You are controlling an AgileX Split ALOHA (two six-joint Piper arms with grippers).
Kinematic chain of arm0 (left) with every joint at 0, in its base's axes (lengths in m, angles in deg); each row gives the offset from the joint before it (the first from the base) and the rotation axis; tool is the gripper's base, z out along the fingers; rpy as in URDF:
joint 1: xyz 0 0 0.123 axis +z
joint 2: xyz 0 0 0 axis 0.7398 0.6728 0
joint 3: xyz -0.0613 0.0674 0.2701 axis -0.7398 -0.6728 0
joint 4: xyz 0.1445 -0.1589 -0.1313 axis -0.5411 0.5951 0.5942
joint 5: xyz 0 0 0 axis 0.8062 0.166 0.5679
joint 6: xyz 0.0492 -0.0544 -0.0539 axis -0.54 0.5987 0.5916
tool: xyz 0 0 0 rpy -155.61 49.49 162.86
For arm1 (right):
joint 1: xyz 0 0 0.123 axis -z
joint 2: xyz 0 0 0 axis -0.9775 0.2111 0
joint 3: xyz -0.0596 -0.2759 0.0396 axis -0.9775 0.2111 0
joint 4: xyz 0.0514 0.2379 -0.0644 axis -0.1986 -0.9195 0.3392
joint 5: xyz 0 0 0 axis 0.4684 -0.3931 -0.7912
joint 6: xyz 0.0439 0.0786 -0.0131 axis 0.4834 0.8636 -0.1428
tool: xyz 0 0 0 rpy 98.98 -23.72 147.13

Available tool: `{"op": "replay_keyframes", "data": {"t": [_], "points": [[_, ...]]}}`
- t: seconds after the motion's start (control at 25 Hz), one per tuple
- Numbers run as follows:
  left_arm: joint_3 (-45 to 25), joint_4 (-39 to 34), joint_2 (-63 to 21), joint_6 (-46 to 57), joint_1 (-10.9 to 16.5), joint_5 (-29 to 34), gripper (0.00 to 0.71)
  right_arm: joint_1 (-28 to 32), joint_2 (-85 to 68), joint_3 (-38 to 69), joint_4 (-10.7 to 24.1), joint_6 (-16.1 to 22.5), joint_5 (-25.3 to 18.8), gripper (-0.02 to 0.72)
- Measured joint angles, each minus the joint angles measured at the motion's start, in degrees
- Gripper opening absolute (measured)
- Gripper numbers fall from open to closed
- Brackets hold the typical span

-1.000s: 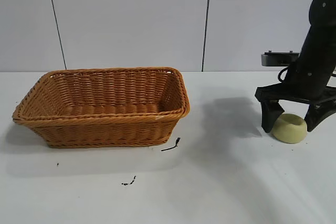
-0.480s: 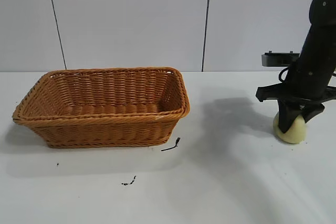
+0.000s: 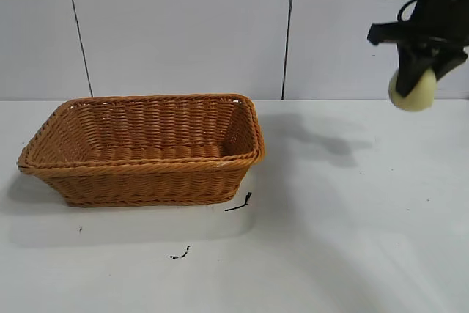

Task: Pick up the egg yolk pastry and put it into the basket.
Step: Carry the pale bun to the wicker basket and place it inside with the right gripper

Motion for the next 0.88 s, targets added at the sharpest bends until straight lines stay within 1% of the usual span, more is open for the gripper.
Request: {"op": "replay_keyframes", "data": {"t": [0.12, 0.24, 0.44, 0.6, 0.76, 0.88], "points": [[0.0, 0.0, 0.0, 0.0, 0.0, 0.0, 0.695, 0.0, 0.0, -4.3, 0.0, 0.0, -2.8, 0.137], [0.0, 0.0, 0.0, 0.0, 0.0, 0.0, 0.695, 0.0, 0.0, -6.4, 0.1, 0.0, -3.1, 0.137], [0.0, 0.0, 0.0, 0.0, 0.0, 0.0, 0.695, -0.8, 0.0, -6.8, 0.3, 0.0, -3.5, 0.134], [0.0, 0.0, 0.0, 0.0, 0.0, 0.0, 0.695, -5.3, 0.2, -9.0, 0.4, 0.0, -3.7, 0.130], [0.0, 0.0, 0.0, 0.0, 0.0, 0.0, 0.695, -11.8, 1.1, -13.6, 0.4, 0.0, -3.7, 0.130], [0.0, 0.0, 0.0, 0.0, 0.0, 0.0, 0.695, -16.5, 3.7, -17.6, 0.5, 0.8, -3.7, 0.130]]}}
